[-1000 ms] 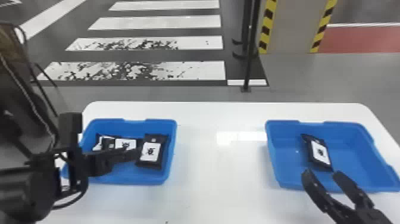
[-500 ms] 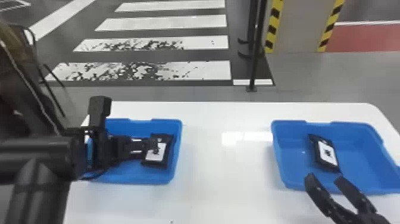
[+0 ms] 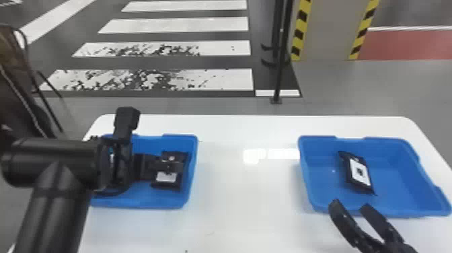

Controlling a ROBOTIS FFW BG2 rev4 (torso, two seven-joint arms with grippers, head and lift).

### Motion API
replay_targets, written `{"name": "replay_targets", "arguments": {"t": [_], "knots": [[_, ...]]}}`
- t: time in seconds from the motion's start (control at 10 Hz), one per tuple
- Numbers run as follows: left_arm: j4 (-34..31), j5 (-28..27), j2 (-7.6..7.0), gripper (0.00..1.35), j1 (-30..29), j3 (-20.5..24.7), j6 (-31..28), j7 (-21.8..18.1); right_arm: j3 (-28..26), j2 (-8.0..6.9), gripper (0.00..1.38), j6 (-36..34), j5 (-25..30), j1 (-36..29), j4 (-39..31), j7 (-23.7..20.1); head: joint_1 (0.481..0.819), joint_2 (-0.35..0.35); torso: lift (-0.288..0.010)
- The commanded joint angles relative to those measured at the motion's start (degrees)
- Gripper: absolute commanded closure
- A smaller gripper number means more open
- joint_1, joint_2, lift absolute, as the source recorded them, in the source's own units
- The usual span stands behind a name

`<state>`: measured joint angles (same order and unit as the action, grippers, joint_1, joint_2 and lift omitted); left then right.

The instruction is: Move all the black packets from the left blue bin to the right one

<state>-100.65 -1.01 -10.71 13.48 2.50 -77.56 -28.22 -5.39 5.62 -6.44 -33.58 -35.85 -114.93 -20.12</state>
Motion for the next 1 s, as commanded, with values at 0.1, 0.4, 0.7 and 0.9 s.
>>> {"name": "replay_targets", "arguments": {"t": [0.1,0.4,0.7,0.9], "knots": [[2.1,-2.3,0.25,0.14,1.4,-2.2,-1.8,0.7,0.1,0.0,0.19,-0.2,-0.7,0.0,0.5,-0.1,0.695,0.051,-0.14],[8.2,-2.5,0.51,0.15,3.3,-2.6,-0.6,1.4,0.2,0.0,0.19,-0.6,-0.8,0.0,0.8,-0.2,0.695,0.059,-0.14],[11.8,-0.9,0.6,0.81,4.2,-2.2,0.4,1.5,0.4,0.0,0.19,-0.9,-1.3,0.0,1.1,-0.3,0.695,0.061,-0.14],[11.8,-0.8,0.6,1.19,3.1,-1.0,4.2,0.7,0.4,0.0,0.19,-1.0,-1.7,0.0,1.2,-0.3,0.695,0.06,-0.14]]}}
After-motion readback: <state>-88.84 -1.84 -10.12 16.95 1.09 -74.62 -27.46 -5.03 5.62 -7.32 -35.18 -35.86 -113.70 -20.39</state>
